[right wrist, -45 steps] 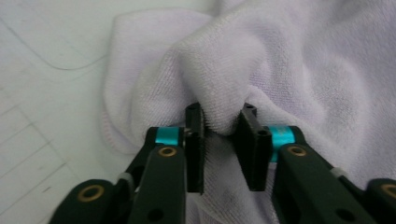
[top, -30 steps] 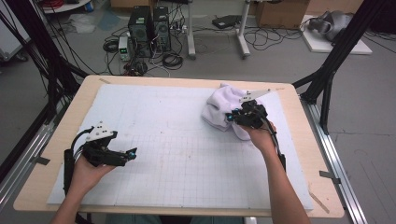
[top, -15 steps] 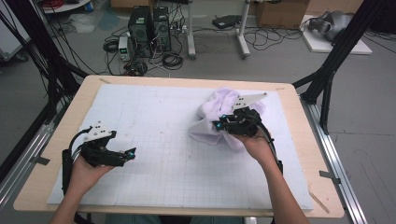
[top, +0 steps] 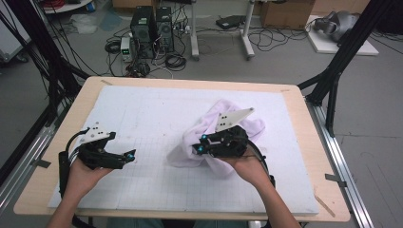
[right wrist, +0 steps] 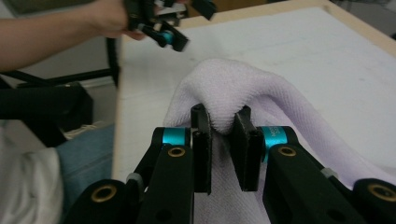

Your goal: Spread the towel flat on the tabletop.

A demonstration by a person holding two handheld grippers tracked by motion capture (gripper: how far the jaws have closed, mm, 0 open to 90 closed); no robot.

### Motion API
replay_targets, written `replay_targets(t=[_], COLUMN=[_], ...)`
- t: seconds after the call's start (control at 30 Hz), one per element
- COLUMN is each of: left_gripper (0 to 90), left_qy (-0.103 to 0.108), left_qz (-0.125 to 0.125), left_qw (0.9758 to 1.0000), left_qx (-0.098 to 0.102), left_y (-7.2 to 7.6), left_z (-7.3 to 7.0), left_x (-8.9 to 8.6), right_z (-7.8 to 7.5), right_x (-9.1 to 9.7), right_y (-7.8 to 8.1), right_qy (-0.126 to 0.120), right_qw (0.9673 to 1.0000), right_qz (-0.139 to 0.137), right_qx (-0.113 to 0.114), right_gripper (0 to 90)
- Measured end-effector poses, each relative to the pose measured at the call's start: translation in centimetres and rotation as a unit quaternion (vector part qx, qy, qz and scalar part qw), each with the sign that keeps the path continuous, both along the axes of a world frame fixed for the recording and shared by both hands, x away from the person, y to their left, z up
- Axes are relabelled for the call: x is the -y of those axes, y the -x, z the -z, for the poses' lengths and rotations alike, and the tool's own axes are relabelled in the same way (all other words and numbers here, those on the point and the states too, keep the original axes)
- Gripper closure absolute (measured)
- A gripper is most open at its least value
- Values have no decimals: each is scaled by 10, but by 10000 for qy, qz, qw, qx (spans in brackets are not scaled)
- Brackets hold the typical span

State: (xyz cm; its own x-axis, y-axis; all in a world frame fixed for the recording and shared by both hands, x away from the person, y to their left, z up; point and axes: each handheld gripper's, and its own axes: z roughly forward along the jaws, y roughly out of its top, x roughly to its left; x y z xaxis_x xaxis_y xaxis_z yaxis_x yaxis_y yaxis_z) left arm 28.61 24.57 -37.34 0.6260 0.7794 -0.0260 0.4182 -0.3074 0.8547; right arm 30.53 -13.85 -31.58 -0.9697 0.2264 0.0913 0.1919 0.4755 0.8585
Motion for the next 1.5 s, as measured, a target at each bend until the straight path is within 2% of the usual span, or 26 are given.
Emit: replay_targets(t=[0.03, 0.13, 0.23, 0.27, 0.33, 0.43, 0.47, 0.53, 0.6, 0.63, 0.7, 0.73, 0.8, 0.83, 0.87, 0.9, 0.93, 0.97, 1.0, 1.1, 1.13, 1.2, 1.23, 1.33, 1.47, 1.5], left_gripper=[20, 23, 23, 23, 23, 23, 27, 82, 87, 87, 92, 92, 95, 102, 105, 110, 110, 126, 126, 138, 149, 163, 199, 215, 246, 263], left_qy=[-7, -9, -28, -20, -42, -33, -47, -14, -24, -32, -45, -17, -65, -54, -59, -62, -64, -76, -52, -2, 31, 71, 58, 30, 99, 123], left_qz=[-5, 33, 81, 92, 142, 200, 271, 391, 469, 516, 621, 654, 773, 778, 802, 833, 838, 822, 840, 936, 971, 1088, 1142, 1263, 1419, 1426], left_qw=[10000, 10000, 10000, 10000, 9999, 9998, 9996, 9992, 9989, 9987, 9981, 9979, 9970, 9969, 9967, 9965, 9964, 9965, 9964, 9956, 9952, 9936, 9930, 9916, 9896, 9895], left_qx=[2, 6, -4, -13, -25, -53, -60, -66, -58, -38, -5, -1, 53, 61, 74, 82, 99, 102, 77, -62, -123, -279, -287, -277, -209, -222], left_y=[0, 1, 0, 0, -2, -4, -5, -6, -8, -9, -12, -13, -18, -19, -22, -24, -26, -28, -31, -40, -43, -49, -51, -59, -69, -71], left_z=[-1, -2, -1, -1, 0, 1, 1, 1, 0, 0, -1, -1, 0, 0, 1, 1, 2, 3, 4, 9, 11, 17, 19, 21, 20, 21], left_x=[0, 0, 3, 4, 6, 10, 12, 15, 20, 23, 29, 33, 40, 42, 46, 48, 50, 52, 54, 60, 61, 67, 70, 82, 97, 100], right_z=[0, 3, 16, 31, 36, 48, 48, 45, 42, 40, 40, 40, 42, 45, 47, 54, 54, 60, 60, 66, 69, 70, 72, 74, 77, 81], right_x=[0, -8, -14, -15, -14, -8, -7, 1, 8, 11, 22, 22, 30, 35, 38, 47, 47, 56, 56, 66, 70, 72, 76, 80, 83, 86], right_y=[0, 10, 18, 20, 21, 25, 26, 28, 29, 28, 26, 26, 23, 21, 19, 15, 15, 11, 11, 7, 6, 5, 4, 2, 1, 0], right_qy=[0, -12, 54, 133, 141, 19, -19, -86, -116, -102, 59, 59, 137, 228, 262, 322, 322, 308, 308, 354, 433, 469, 506, 562, 648, 676], right_qw=[10000, 9997, 9991, 9986, 9983, 9975, 9976, 9981, 9982, 9986, 9986, 9986, 9979, 9968, 9961, 9938, 9938, 9918, 9918, 9891, 9870, 9864, 9848, 9831, 9808, 9790], right_qz=[0, -239, -382, -411, -427, -300, -269, -119, 11, 93, 392, 392, 599, 751, 840, 1064, 1064, 1238, 1238, 1426, 1544, 1575, 1663, 1742, 1840, 1925], right_qx=[0, -27, -174, -290, -375, -634, -635, -592, -591, -509, -337, -337, -209, -113, -94, -77, -77, -109, -109, -111, -74, -58, -54, -28, -2, -10], right_gripper=[800, 798, 794, 789, 772, 642, 612, 557, 504, 489, 457, 457, 437, 431, 422, 401, 401, 383, 383, 367, 355, 356, 351, 347, 338, 336])
